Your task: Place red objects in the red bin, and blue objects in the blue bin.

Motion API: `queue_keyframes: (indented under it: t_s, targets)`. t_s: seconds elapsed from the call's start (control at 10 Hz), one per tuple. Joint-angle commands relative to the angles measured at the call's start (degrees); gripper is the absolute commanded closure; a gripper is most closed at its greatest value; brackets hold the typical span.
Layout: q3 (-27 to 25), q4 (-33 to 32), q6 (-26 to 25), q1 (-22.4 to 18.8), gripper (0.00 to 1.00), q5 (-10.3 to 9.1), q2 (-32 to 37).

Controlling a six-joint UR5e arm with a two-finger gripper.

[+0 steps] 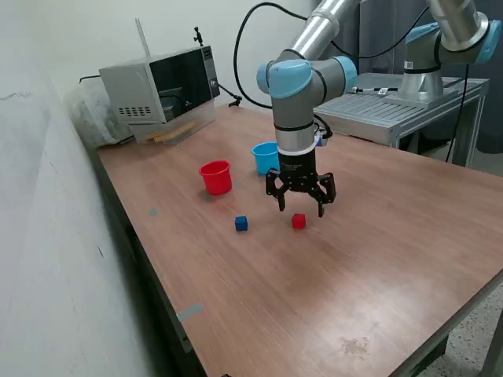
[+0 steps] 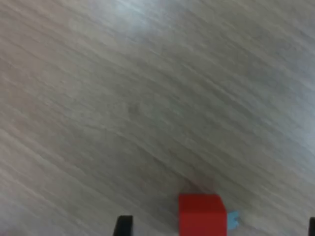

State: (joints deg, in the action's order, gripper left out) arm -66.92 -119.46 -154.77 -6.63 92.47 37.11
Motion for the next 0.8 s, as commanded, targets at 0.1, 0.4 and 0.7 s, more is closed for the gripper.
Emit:
queue_keyframes:
  t_s: [0.1,0.4,0.7]
  targets:
    - [0.0,-1.4,0.0,0.0,0.0,-0.18,-0.9]
    - [-0.8,-4.0,-1.1,0.0,0.0,-0.01,-1.2]
    - [-1.2,-4.5,-2.1,0.0,1.0,0.08,-1.2]
